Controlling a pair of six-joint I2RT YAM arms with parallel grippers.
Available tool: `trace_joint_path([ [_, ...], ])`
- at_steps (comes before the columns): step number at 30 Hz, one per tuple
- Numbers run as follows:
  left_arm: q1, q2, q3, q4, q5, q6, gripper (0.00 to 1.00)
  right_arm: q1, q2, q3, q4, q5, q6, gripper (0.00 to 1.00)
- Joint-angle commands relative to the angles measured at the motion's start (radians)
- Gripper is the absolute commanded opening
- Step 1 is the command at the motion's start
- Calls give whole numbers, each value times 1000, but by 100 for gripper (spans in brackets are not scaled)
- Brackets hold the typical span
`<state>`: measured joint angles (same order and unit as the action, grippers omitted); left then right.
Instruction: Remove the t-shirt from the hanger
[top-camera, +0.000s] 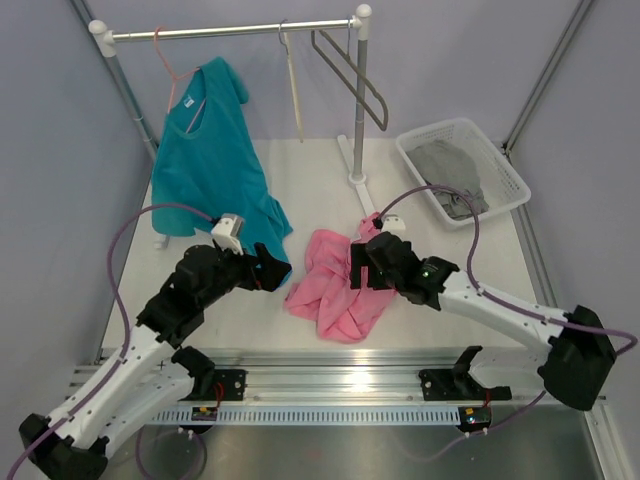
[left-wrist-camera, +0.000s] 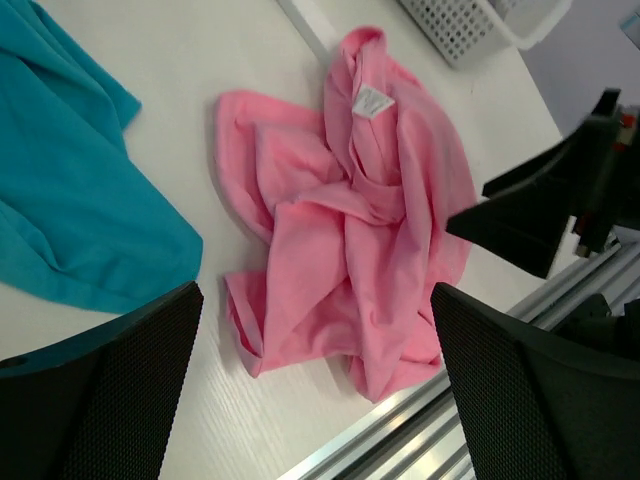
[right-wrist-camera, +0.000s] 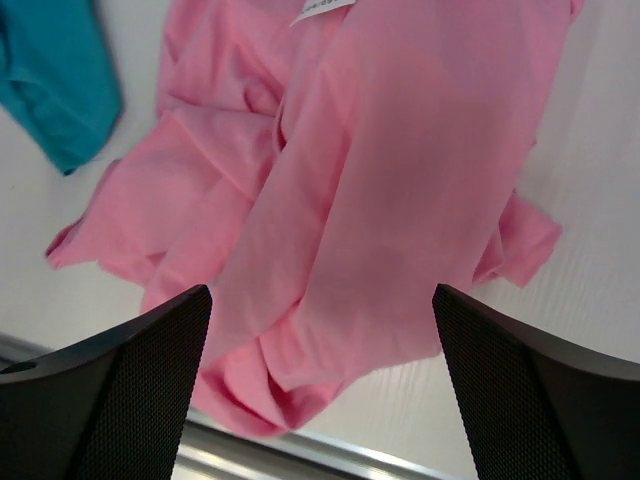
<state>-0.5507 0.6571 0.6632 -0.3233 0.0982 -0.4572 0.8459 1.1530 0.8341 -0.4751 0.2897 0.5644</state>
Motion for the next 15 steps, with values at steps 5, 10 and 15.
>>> trace_joint_path([
  [5,-98,-54,-129,285,-17,-107,99,2,347,62,182,176,170,100],
  [10,-110,-91,-172,303,-32,-119,99,4,514,71,265,123,167,99],
  [15,-110,-117,-225,337,-77,-133,99,2,567,36,337,109,186,92],
])
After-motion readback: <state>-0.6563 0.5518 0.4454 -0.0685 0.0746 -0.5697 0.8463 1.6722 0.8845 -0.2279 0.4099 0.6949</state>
